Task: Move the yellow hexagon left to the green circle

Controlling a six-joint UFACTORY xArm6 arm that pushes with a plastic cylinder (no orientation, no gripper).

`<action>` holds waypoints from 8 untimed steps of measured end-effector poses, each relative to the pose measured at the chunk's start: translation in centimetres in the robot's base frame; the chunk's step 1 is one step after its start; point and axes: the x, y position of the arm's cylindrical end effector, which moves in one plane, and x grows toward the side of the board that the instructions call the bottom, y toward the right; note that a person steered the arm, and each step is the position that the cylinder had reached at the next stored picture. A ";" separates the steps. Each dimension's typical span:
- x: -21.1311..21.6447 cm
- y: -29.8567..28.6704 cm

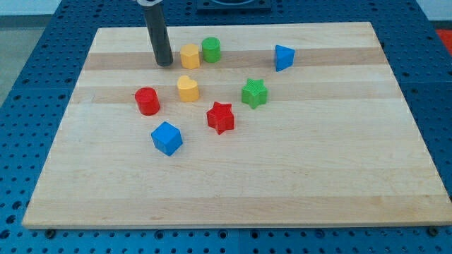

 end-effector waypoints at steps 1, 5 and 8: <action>1.4 0.1; 1.0 2.9; -0.4 5.3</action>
